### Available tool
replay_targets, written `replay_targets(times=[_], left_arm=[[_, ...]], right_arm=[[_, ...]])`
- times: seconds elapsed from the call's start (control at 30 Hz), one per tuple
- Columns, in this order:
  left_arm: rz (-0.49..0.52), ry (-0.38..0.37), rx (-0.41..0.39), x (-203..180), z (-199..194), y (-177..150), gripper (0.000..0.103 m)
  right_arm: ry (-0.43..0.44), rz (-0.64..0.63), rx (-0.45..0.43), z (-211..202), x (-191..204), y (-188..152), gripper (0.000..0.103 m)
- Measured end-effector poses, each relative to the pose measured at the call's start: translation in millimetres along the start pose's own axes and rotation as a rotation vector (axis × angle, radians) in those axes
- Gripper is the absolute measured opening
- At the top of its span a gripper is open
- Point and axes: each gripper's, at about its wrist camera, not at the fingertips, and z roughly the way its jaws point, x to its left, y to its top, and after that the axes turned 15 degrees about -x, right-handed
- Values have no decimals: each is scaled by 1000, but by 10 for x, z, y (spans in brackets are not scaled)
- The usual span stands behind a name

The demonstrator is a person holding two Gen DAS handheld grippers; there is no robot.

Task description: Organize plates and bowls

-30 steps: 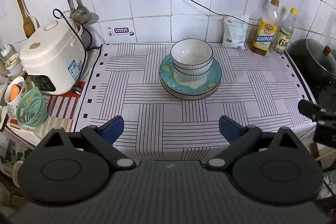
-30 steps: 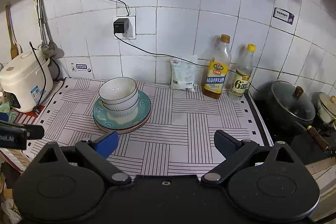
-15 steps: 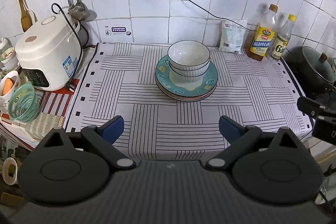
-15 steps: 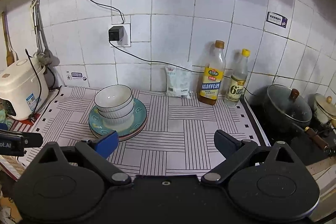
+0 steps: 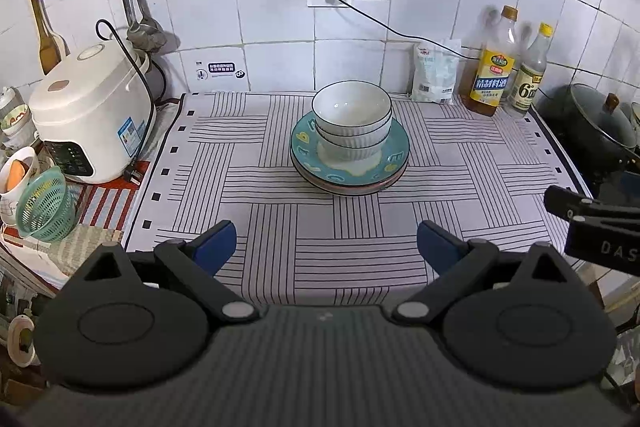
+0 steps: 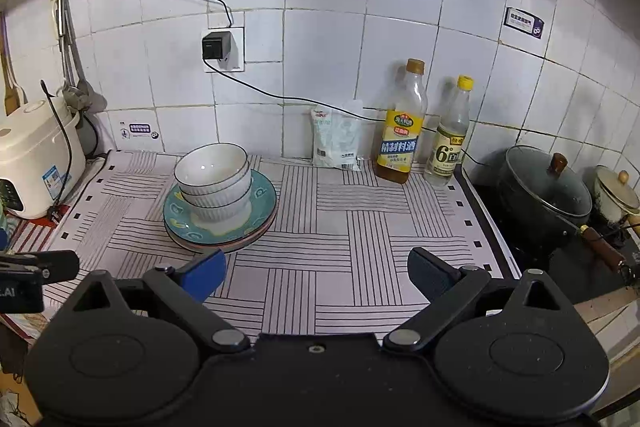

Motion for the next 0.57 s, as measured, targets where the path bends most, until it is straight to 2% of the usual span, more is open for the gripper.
replay_targets(times=[0.57], left_arm=[[-39, -6, 28, 82, 67, -8, 98]], right_arm=[[-10, 21, 15, 22, -13, -9, 99]])
